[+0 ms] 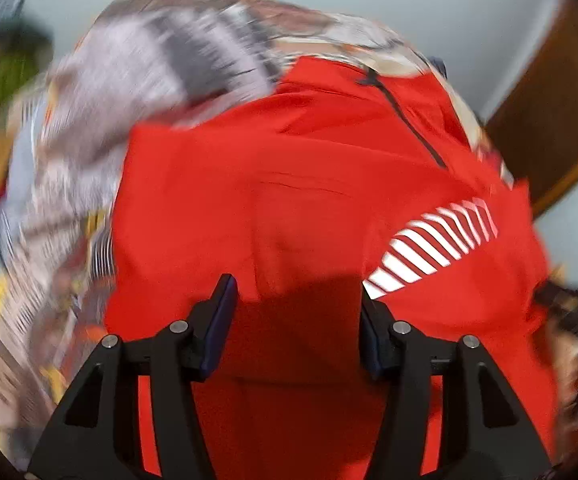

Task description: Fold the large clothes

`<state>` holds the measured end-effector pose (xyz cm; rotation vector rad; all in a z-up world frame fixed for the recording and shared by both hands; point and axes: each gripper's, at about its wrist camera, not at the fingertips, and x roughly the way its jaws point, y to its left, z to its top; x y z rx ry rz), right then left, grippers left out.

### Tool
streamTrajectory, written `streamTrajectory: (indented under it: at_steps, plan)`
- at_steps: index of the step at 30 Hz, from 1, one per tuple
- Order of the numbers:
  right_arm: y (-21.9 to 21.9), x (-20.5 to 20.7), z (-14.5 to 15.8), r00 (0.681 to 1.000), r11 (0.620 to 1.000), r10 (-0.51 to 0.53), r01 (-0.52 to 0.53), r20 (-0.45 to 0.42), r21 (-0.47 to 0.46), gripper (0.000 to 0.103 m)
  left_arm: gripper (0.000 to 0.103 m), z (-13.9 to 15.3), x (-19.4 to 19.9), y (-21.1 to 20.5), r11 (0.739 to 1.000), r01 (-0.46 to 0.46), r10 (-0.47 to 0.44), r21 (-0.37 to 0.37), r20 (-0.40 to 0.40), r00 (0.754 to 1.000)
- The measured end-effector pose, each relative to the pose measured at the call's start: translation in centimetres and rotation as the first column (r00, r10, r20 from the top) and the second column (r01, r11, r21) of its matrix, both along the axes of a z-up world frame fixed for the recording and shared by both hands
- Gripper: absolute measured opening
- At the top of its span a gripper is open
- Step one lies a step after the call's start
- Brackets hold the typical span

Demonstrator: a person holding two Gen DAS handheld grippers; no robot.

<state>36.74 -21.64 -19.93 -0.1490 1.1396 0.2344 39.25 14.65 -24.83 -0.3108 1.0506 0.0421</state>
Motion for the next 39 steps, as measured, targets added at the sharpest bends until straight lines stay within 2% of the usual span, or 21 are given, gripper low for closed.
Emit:
streamTrajectory:
  at_steps: [2, 4, 7, 9, 10, 13, 18, 19, 20, 21, 22, 24, 27, 29, 33, 36, 39]
  plan:
    - [0.2, -0.5, -0.1, 0.999, 1.000, 0.017, -0.017, 0.029, -0.013, 0.059, 0.055, -0.6, -1.0, 2.0, 0.994, -0.034, 0.033, -0.105, -0.012, 0.999]
    - [0.4, -0.9, -0.2, 0.999, 0.999, 0.030, -0.029, 0.042, -0.027, 0.060, 0.055, -1.6, -2.2, 3.5, 0.976, -0.061, 0.054, -0.211, -0.037, 0.998]
    - [0.5, -0.9, -0.3, 0.998, 0.999, 0.032, -0.030, 0.053, -0.038, 0.061, 0.055, -3.4, -4.1, 4.8, 0.915, -0.093, 0.075, -0.394, -0.063, 0.995]
    - [0.5, -1.0, -0.3, 0.998, 0.999, 0.029, -0.026, 0.053, -0.042, 0.061, 0.055, -4.3, -5.0, 5.1, 0.882, -0.125, 0.100, -0.454, -0.079, 0.992]
    - [0.5, -1.1, -0.3, 0.998, 0.999, 0.027, -0.025, 0.050, -0.043, 0.061, 0.055, -4.5, -5.1, 5.2, 0.878, -0.135, 0.109, -0.459, -0.083, 0.991]
    - [0.5, -1.3, -0.1, 0.999, 0.998, 0.032, -0.030, 0.035, -0.055, 0.061, 0.055, -4.6, -5.3, 5.4, 0.879, -0.182, 0.159, -0.441, -0.089, 0.983]
    - [0.8, -2.0, 0.8, 0.996, 0.992, 0.075, -0.069, 0.049, -0.107, 0.061, 0.055, -2.0, -3.8, 5.2, 0.902, -0.189, 0.195, -0.389, -0.024, 0.980]
    - [0.8, -2.0, 0.9, 0.996, 0.991, 0.078, -0.071, 0.054, -0.115, 0.061, 0.047, -1.9, -3.3, 5.5, 0.907, -0.187, 0.193, -0.378, -0.023, 0.981]
    - [0.8, -2.1, 1.2, 0.995, 0.989, 0.082, -0.074, 0.061, -0.125, 0.061, 0.024, -1.5, -2.5, 5.1, 0.921, -0.179, 0.180, -0.345, -0.029, 0.983]
    - [0.8, -2.1, 1.5, 0.995, 0.989, 0.081, -0.072, 0.066, -0.128, 0.061, 0.010, -1.3, -1.9, 4.8, 0.938, -0.159, 0.157, -0.308, -0.032, 0.987]
    - [0.7, -2.1, 1.6, 0.994, 0.989, 0.079, -0.069, 0.069, -0.127, 0.061, 0.003, -1.1, -1.5, 4.6, 0.949, -0.149, 0.145, -0.278, -0.037, 0.989]
    - [0.4, -1.9, 2.4, 0.995, 0.992, 0.062, -0.052, 0.084, -0.111, 0.061, 0.003, 0.0, -0.5, 3.5, 0.975, -0.110, 0.108, -0.192, -0.022, 0.994]
    - [-0.2, -1.5, 3.8, 0.994, 0.997, 0.032, -0.024, 0.107, -0.074, 0.061, 0.003, 2.8, 0.1, 2.2, 0.994, -0.062, 0.067, -0.092, 0.050, 0.997]
    - [-0.7, -1.0, 4.8, 0.992, 0.999, 0.011, -0.005, 0.126, -0.051, 0.061, 0.003, 5.3, -0.1, 1.9, 0.999, -0.036, 0.040, -0.031, 0.128, 0.991]
    - [-1.4, -0.1, 6.4, 0.988, 1.000, -0.029, 0.028, 0.154, 0.005, 0.061, 0.003, 9.2, -1.1, 1.8, 0.999, 0.001, -0.009, 0.033, 0.267, 0.964]
    - [-1.2, 0.4, 5.7, 0.993, 0.999, -0.032, 0.029, 0.118, 0.032, 0.061, 0.003, 8.8, -1.8, 2.2, 0.999, 0.015, -0.025, 0.039, 0.279, 0.960]
    - [-0.1, 0.3, 3.5, 0.998, 1.000, -0.006, 0.006, 0.059, 0.003, 0.061, 0.003, 5.8, -1.9, 3.0, 0.997, -0.010, -0.007, 0.077, 0.214, 0.977]
